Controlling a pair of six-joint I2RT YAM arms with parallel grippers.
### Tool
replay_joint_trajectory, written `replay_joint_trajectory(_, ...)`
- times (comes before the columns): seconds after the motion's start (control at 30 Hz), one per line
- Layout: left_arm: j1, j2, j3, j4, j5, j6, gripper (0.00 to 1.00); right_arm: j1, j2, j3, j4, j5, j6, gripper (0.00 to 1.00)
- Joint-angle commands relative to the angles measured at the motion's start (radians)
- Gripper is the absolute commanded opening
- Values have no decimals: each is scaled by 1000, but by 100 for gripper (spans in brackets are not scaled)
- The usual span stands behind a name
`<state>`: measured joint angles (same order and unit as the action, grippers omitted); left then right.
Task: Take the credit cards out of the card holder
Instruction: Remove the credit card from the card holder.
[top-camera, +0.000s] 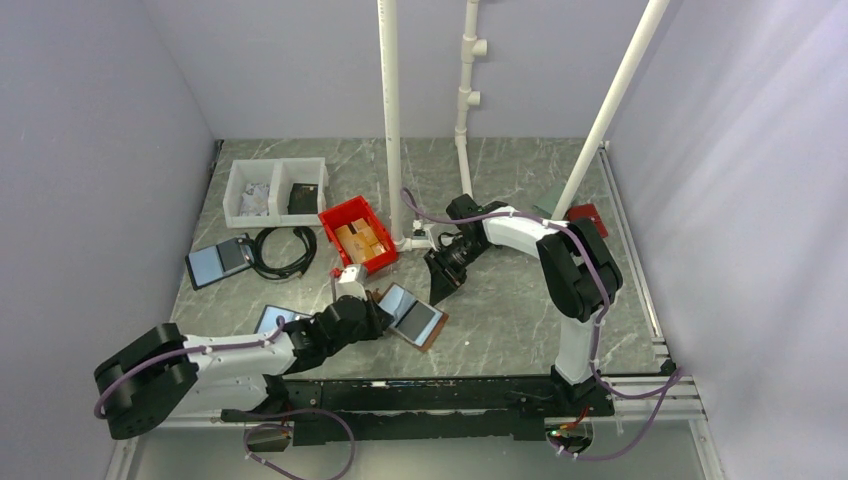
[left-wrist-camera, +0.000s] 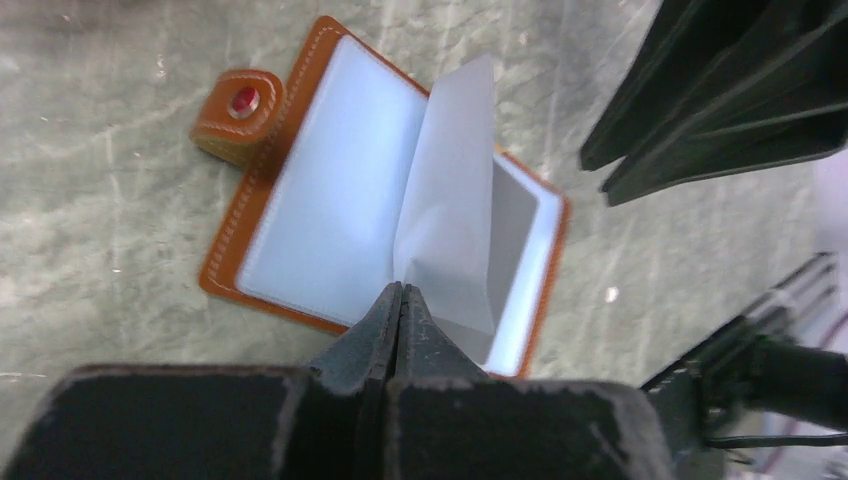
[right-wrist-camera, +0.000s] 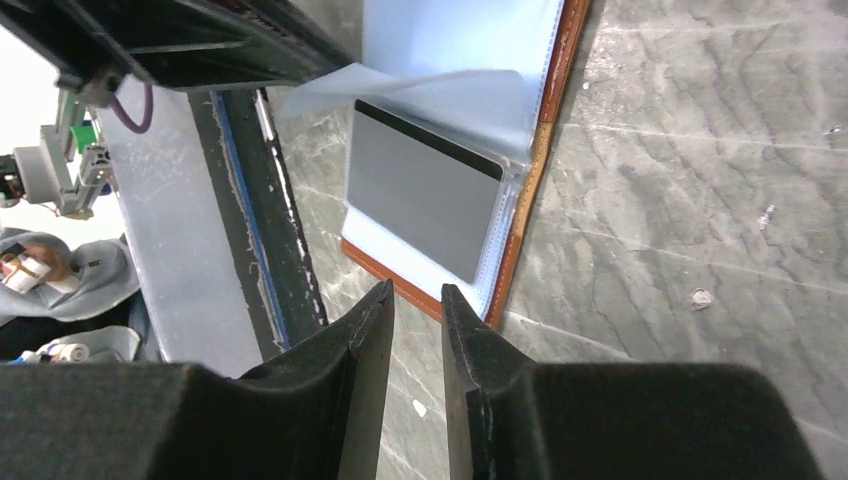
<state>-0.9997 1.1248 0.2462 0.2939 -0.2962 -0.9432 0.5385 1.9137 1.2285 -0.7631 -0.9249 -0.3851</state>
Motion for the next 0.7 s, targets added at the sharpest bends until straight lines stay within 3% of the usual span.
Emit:
replay_joint_trajectory(0.0, 16, -66, 30, 0, 44, -157, 0, 4, -21, 5, 38, 28, 13, 26)
replay_joint_trajectory(0.2, 18, -136, 125, -440, -116, -325, 29, 27, -18, -4, 55, 51, 21, 25)
replay_joint_trajectory(0.37, 18, -222, 182, -653, -182, -396, 35, 47, -12, -4, 64, 64, 25, 25)
replay_joint_trajectory(0.43, 18, -280, 188, -633, -158, -303, 39, 55, -10, -4, 69, 68, 29, 25)
replay_joint_trajectory(0.53, 17, -357, 150, -444, -18, -29, 45, 71, -2, -5, 85, 73, 46, 25)
replay_joint_trajectory(0.6, 17, -386, 123, -326, 84, 69, 53, 80, 8, 3, 78, 72, 44, 25)
replay_joint_trajectory(0.67, 18, -376, 133, -313, 130, 132, 59, 80, 9, 14, 59, 71, 32, 25)
